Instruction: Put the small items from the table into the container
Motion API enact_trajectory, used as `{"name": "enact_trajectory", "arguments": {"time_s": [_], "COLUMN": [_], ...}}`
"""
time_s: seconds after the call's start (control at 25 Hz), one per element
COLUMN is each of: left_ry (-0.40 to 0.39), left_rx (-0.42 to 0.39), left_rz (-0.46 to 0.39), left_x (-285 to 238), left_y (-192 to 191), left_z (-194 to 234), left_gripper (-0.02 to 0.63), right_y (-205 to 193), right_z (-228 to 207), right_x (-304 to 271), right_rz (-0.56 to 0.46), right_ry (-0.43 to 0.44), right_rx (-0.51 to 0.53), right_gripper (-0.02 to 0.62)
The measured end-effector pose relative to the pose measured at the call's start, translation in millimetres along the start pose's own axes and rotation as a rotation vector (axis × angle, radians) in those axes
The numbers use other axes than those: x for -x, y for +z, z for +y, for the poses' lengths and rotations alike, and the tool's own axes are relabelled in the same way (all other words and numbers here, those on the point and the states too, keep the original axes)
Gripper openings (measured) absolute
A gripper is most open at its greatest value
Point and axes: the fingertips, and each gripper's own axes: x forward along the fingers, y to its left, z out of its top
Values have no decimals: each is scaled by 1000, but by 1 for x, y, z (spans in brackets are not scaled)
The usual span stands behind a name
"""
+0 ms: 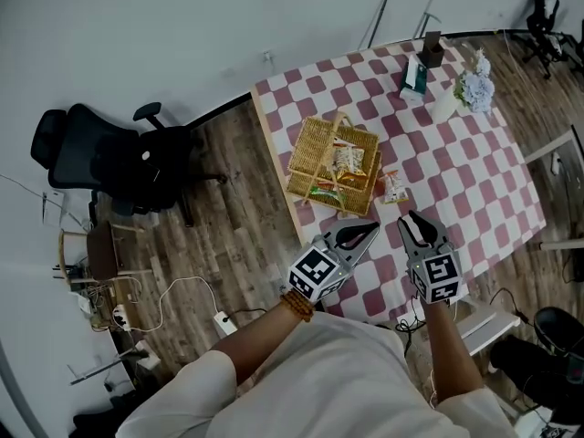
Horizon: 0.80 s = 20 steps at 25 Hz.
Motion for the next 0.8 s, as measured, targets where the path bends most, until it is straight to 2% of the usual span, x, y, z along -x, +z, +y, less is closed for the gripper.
{"name": "enact_trajectory", "arguments": {"time_s": [0.16, 0.4, 0.52, 0.8], "left_ry": [35, 75, 73, 59], "left_rx": [-33, -25, -15, 8], "left_rz": [24, 90, 115, 150], "left_x": [-21, -44, -53, -74], "left_y": [-23, -66, -80, -105], "left_z": [16, 44, 49, 59], "left_gripper": [26, 26, 27, 26], "right_y": [-20, -54, -76, -123], "right_z": [-19, -36, -42, -63], "right_x": [-31, -79, -103, -158], "right_rz": [58, 147, 199, 323], "right_ry": [-6, 9, 18, 8], "right_rx": [3, -9, -9, 19], "right_gripper": [124, 133, 158, 158]}}
